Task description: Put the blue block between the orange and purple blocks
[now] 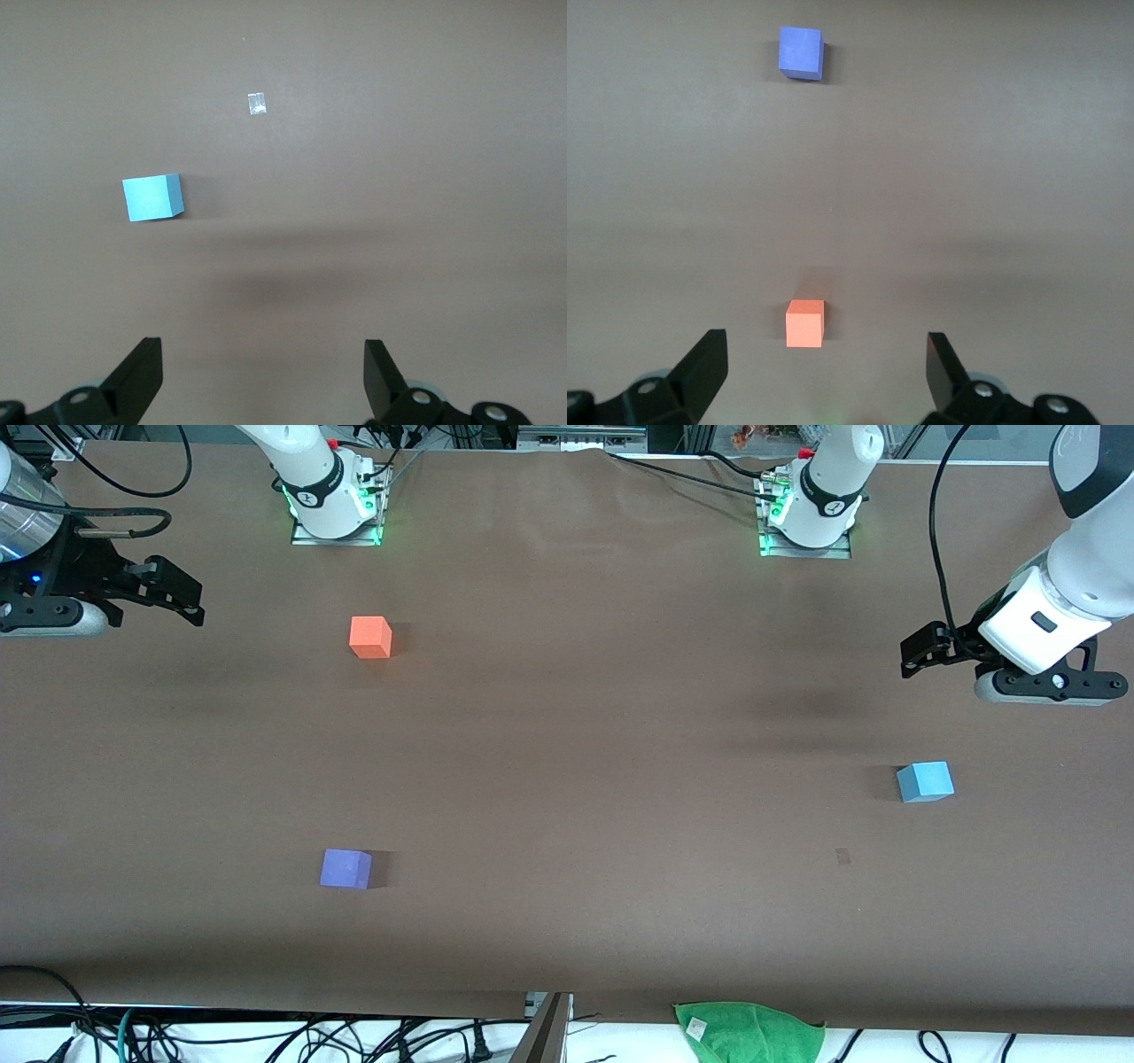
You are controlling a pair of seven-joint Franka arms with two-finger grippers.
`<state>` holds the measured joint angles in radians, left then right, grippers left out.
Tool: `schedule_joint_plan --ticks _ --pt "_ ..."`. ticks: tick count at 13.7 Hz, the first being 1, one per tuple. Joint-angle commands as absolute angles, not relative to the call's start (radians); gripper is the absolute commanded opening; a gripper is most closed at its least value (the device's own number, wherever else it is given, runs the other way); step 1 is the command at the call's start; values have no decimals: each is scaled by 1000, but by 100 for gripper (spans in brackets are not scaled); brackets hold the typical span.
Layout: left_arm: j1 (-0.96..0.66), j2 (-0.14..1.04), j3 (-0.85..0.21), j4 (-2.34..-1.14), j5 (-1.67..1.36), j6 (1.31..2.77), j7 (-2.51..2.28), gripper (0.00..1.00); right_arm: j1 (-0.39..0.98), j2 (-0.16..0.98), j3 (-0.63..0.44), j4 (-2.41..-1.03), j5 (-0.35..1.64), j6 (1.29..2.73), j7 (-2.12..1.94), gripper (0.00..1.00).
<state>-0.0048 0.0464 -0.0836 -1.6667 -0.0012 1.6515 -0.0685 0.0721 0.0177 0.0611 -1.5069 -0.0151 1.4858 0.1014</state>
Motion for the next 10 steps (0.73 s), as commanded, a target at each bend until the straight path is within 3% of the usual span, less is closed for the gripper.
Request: schedule_joint_plan --ticks 1,6,10 --pt "-3 75 -83 -1626 21 1626 -69 100 69 20 60 -1494 -18 1476 86 99" --pt "38 121 -72 -1632 34 1637 -28 100 69 20 60 -1494 -18 1480 84 100" --pt "147 270 -74 -1644 92 1738 18 100 71 20 60 -1493 -18 1480 84 99"
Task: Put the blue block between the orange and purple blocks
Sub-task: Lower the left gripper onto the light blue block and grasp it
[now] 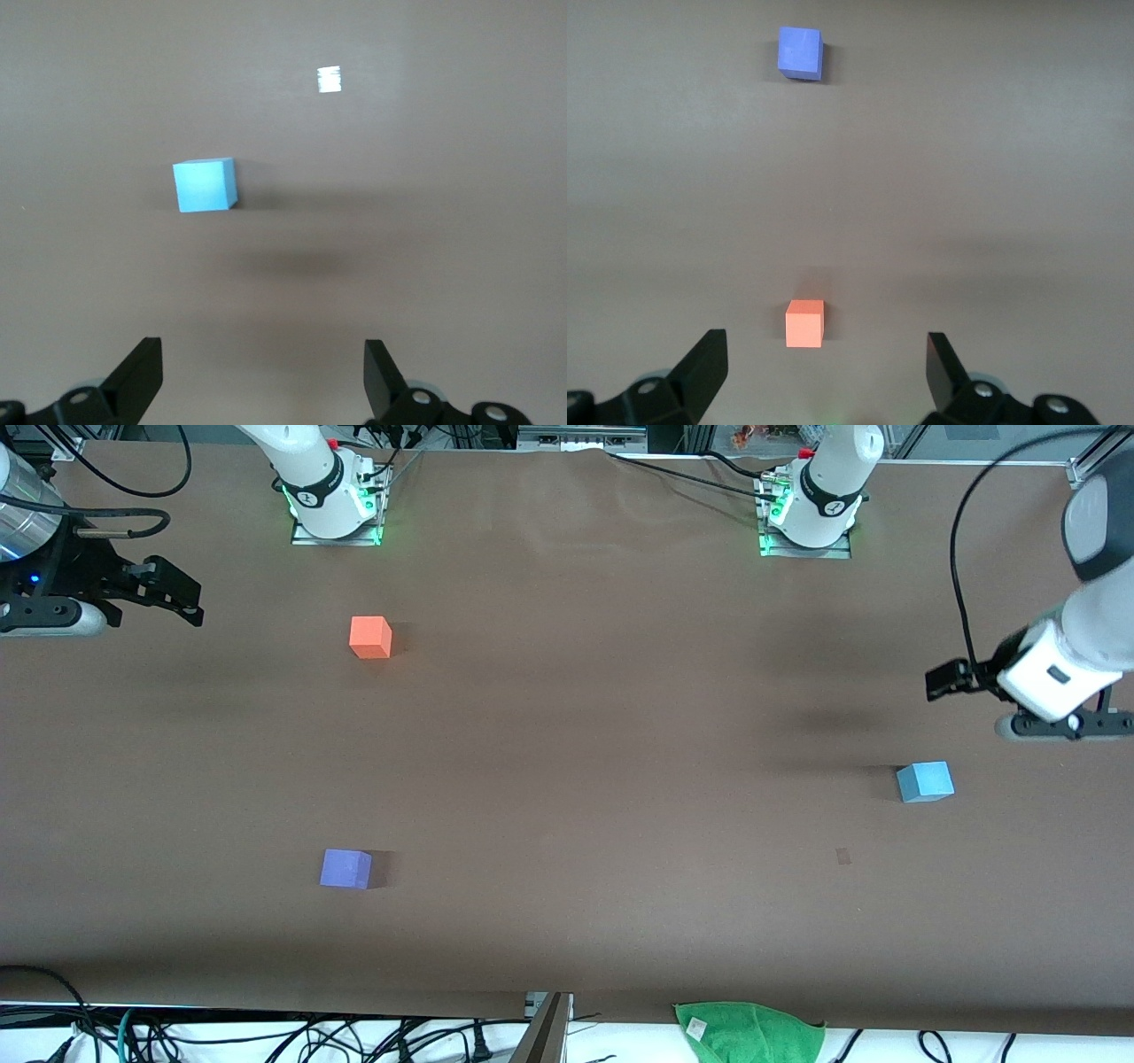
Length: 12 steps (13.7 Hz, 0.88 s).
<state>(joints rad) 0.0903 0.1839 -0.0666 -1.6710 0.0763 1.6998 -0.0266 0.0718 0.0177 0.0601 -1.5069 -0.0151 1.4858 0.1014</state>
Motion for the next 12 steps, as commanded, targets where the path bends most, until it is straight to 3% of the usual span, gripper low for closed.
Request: schedule_joint_plan --ticks 1,8,12 --pt "167 311 -72 -1649 94 1781 44 100 69 20 60 -1493 -18 1480 84 99" --pt "229 419 -72 -1916 91 2316 109 100 67 20 58 -1493 -17 1485 84 99" --pt "247 489 -72 -1919 95 2416 120 100 66 20 60 -1493 -15 1485 87 100"
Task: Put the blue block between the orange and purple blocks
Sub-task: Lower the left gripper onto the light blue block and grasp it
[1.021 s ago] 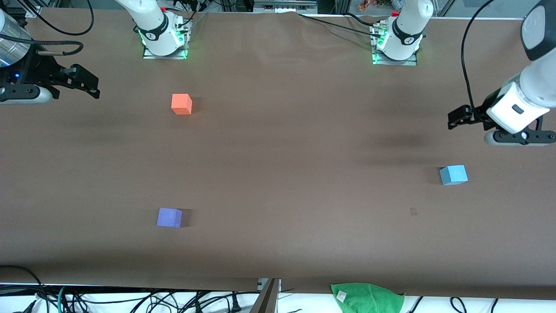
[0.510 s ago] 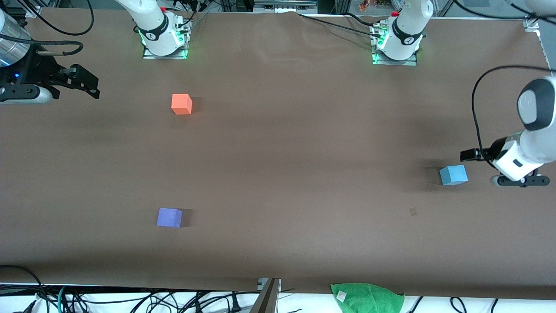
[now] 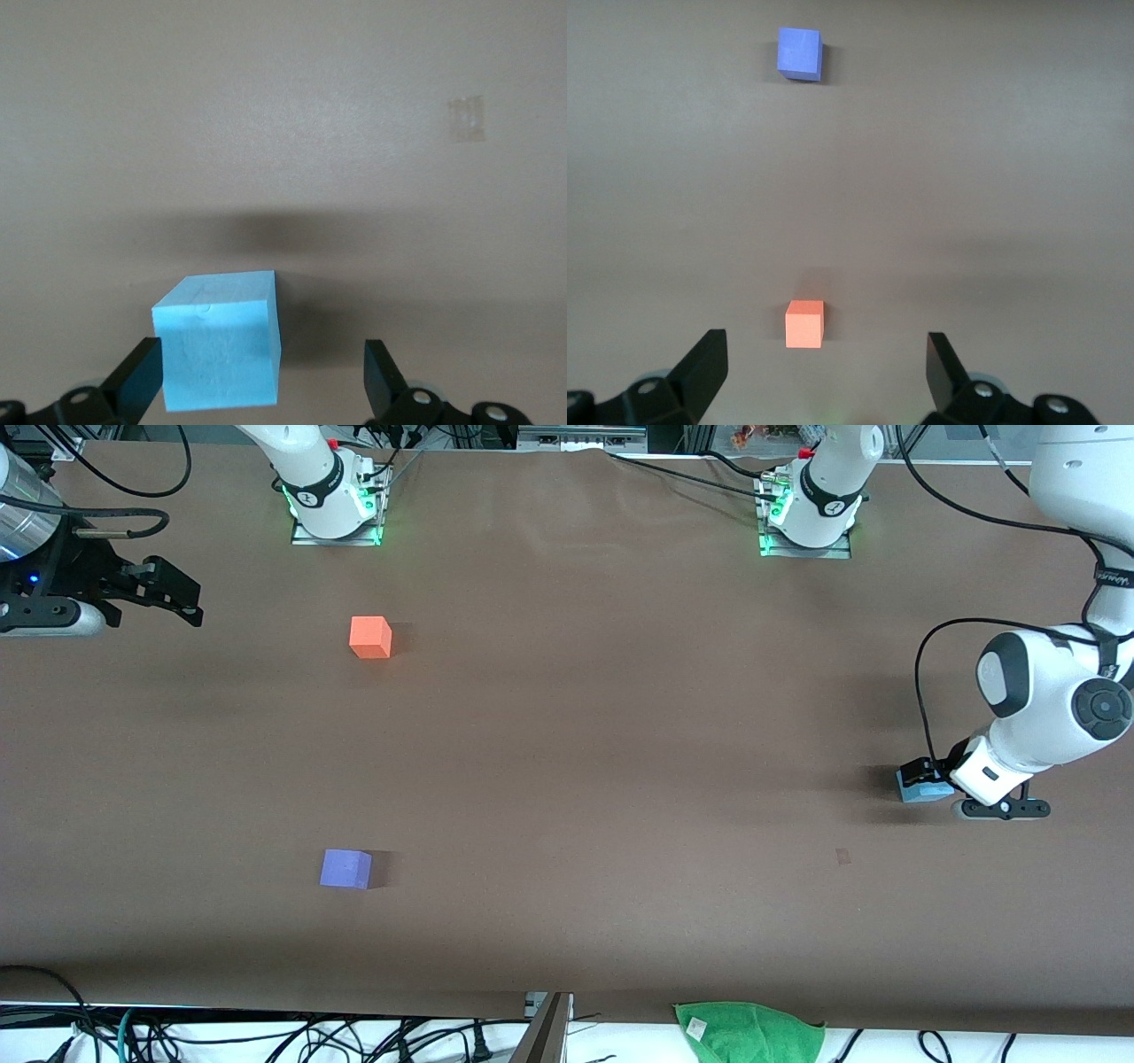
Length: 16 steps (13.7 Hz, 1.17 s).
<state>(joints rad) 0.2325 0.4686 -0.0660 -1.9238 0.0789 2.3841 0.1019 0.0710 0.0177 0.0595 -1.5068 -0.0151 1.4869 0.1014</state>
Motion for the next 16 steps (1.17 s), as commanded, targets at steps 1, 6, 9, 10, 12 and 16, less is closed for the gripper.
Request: schedule_joint_plan --ticks 1,6,9,10,12,16 --pt "250 495 -72 -1922 94 2428 121 100 66 20 58 -1494 -15 1485 89 99" --pt "276 518 -72 -1922 130 2430 121 100 66 25 58 -1493 -15 1488 89 99" --pt "284 537 -72 -1925 130 2431 121 100 67 25 60 -1493 -15 1488 94 100" --pt "290 554 -74 -1925 130 2433 121 98 66 25 58 -1493 -15 1488 94 100" --pt "293 575 -74 -1925 130 2434 121 74 66 25 58 -1493 -14 1488 94 99" --pt "293 571 -74 -1913 130 2422 126 21 68 25 60 -1493 -14 1488 95 99"
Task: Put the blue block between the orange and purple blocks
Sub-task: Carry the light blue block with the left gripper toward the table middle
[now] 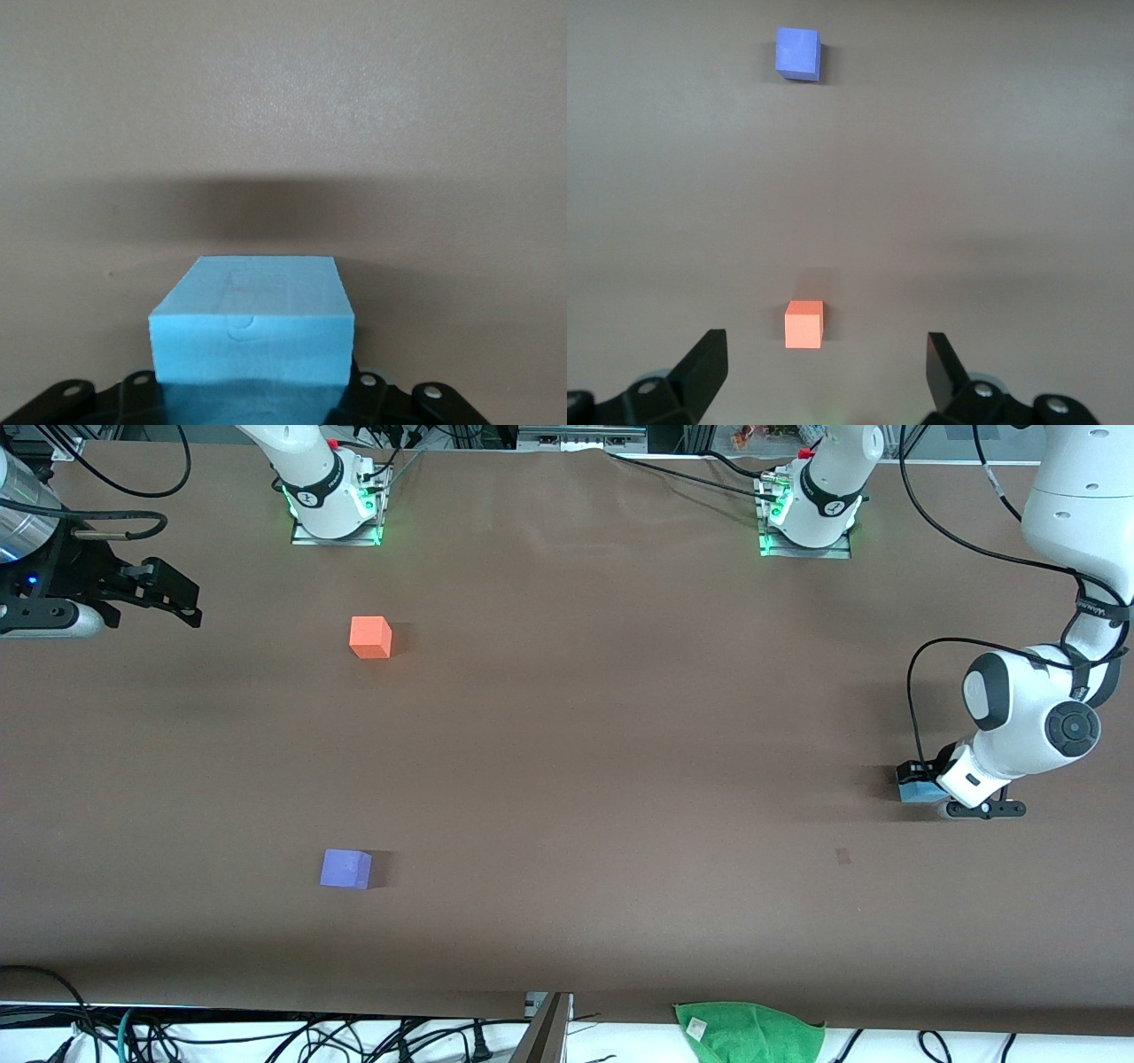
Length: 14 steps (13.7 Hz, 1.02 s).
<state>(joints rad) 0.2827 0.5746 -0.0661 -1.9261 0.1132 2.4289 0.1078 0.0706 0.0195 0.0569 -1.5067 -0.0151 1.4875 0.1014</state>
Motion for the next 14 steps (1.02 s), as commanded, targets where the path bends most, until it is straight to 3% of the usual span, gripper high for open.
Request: schedule_joint_plan --ticks 1,3,6,8,11,14 --pt "293 557 -78 -1913 130 2415 126 21 67 25 60 -1493 -14 1488 95 100" --pt "279 497 -98 -1910 130 2328 123 21 67 26 60 -1493 -15 1488 92 99" --pt "278 388 -214 -1899 120 2145 91 23 66 26 60 -1493 -15 1488 89 99" --pt "276 367 -358 -1849 110 1992 69 23 66 26 58 -1493 -14 1496 89 100" --pt "215 419 -556 -1755 112 1945 -241 26 66 26 58 -1493 -14 1505 87 100" --pt "1 588 -558 -1607 129 1948 -403 25 64 26 58 -1493 -14 1505 86 100"
